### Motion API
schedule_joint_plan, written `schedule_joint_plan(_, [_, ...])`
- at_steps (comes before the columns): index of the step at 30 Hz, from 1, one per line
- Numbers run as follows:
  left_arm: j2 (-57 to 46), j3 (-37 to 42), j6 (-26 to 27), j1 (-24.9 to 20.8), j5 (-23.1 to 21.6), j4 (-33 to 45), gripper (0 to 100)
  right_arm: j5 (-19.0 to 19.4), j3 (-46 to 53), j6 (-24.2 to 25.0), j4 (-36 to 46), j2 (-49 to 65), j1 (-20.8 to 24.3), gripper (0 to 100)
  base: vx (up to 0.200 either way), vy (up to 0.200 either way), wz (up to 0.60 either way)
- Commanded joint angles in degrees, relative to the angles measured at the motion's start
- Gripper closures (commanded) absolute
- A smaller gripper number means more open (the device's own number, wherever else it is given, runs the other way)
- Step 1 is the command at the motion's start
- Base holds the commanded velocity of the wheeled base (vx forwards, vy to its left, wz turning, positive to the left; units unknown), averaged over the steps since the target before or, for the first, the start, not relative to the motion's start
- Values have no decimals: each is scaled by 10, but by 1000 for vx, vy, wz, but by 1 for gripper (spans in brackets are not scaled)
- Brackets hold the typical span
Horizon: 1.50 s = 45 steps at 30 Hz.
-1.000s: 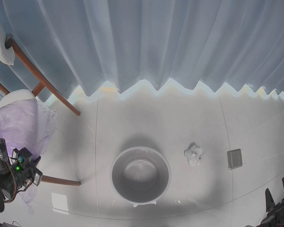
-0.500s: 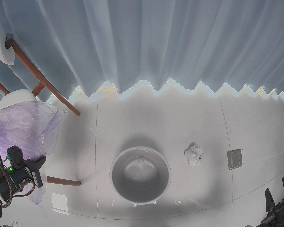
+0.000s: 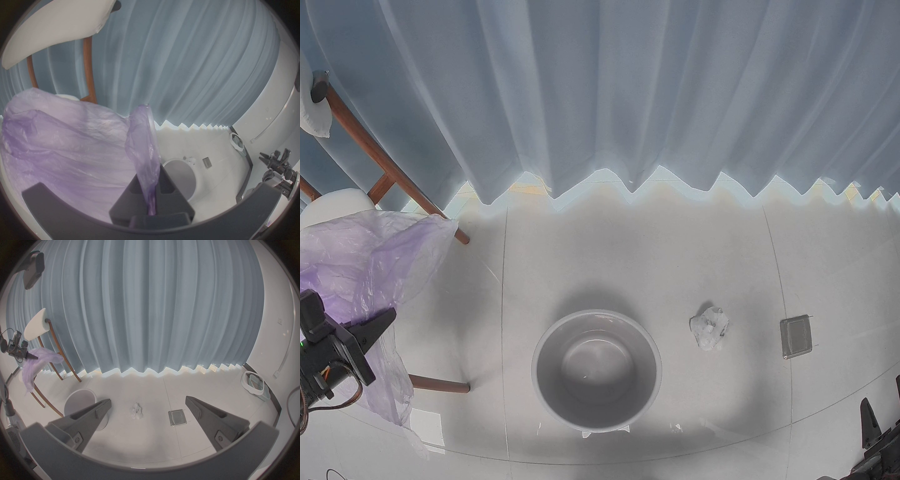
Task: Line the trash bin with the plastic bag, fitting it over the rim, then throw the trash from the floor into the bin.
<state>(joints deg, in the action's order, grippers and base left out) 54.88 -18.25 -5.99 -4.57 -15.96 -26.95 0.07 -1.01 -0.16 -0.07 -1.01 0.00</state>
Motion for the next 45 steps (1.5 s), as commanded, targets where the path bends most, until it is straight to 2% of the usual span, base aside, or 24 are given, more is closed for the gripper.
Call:
schedule_joint_plan(1, [-2,-27,-9,-19,-6,0,100,0,9,0,0,10,0,0,0,0,0])
schedule_joint_plan(7, [0,-45,-37,-91,0,1,100,0,9,0,0,10,0,0,0,0,0])
schedule_joint_plan(18, [10,-58,-39,-195,0,1,100,0,9,0,0,10,0,0,0,0,0])
schedule_joint_plan(45, [66,-106,-53,-303,1,0,100,0,9,0,0,10,0,0,0,0,0])
